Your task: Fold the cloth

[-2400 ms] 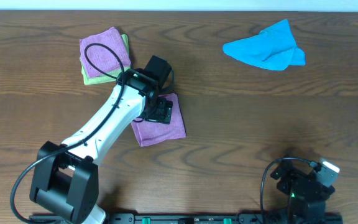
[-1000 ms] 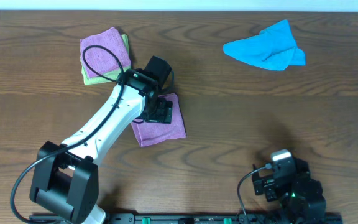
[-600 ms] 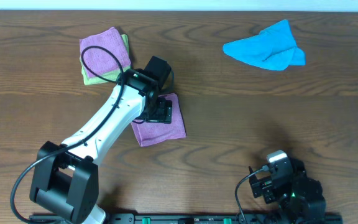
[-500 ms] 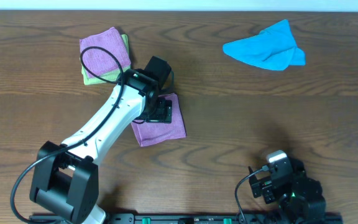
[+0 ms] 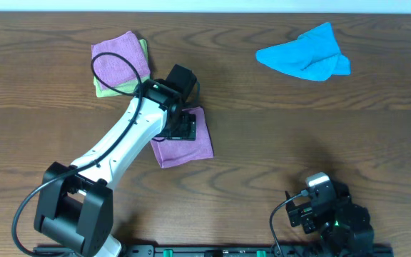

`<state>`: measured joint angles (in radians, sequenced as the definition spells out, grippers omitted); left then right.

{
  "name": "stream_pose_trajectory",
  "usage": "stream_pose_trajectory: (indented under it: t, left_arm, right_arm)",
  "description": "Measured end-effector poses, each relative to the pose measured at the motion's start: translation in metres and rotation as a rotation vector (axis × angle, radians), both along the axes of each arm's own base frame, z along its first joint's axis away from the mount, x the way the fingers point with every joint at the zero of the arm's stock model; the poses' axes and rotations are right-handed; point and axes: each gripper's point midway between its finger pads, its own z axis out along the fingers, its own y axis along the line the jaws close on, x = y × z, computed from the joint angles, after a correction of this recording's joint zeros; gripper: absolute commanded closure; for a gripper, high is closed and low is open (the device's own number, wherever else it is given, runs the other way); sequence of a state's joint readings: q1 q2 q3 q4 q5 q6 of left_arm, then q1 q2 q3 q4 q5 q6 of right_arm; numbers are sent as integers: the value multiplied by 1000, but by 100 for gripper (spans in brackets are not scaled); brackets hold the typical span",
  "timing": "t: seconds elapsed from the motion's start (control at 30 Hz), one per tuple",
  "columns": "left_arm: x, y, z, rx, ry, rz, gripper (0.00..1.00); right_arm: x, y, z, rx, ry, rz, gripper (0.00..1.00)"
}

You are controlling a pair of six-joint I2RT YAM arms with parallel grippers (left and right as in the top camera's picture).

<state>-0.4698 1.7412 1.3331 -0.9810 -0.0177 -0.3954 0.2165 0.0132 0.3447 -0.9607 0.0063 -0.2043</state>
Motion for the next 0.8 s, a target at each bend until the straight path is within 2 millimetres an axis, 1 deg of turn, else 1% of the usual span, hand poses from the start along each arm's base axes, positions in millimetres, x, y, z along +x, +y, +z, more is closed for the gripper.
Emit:
stream_pose_trajectory:
  t: [0.07, 0.1, 0.13, 0.17, 0.23, 0.3, 0.33, 0.4, 0.47, 0.53, 0.6, 0.67, 0.7, 0.77, 0.8]
  left_arm:
    - [-1, 4, 0, 12, -1, 60, 4]
    - [-3, 5, 0, 15, 4, 109, 0]
    - [-5, 8, 0, 18, 9, 171, 9]
    - [-6, 9, 0, 16, 11, 243, 10]
    - [-3, 10, 0, -9, 0, 383, 7]
    - [8, 9, 0, -63, -25, 510, 7]
    - [19, 8, 2, -117, -45, 593, 6]
    - [34, 8, 4, -189, -73, 688, 4]
    - [50, 13, 6, -261, -86, 784, 3]
    - [55, 20, 3, -287, -69, 828, 3]
    - [59, 24, -4, -305, -44, 822, 2]
    - [60, 28, -15, -305, -8, 792, 2]
    - [60, 30, -26, -295, 22, 757, 2]
    - [61, 27, -36, -298, 41, 702, 2]
    - [65, 24, -40, -309, 38, 669, 2]
  right_arm:
    - [0, 0, 0, 0, 0, 0, 1]
    - [0, 0, 0, 0, 0, 0, 1]
    - [0, 0, 0, 0, 0, 0, 1]
    - [0, 0, 0, 0, 0, 0, 1]
    - [0, 0, 0, 0, 0, 0, 1]
    - [0, 0, 0, 0, 0, 0, 1]
    - [0, 0, 0, 0, 0, 0, 1]
    - [0, 0, 0, 1, 1, 1, 1]
    - [0, 1, 0, 2, 1, 3, 1]
    - [0, 1, 0, 2, 1, 3, 1]
    - [0, 1, 0, 2, 0, 3, 1]
    - [0, 1, 0, 2, 1, 3, 1]
    - [0, 1, 0, 2, 1, 3, 1]
    - [0, 1, 0, 2, 1, 3, 1]
    - [0, 1, 0, 2, 1, 3, 1]
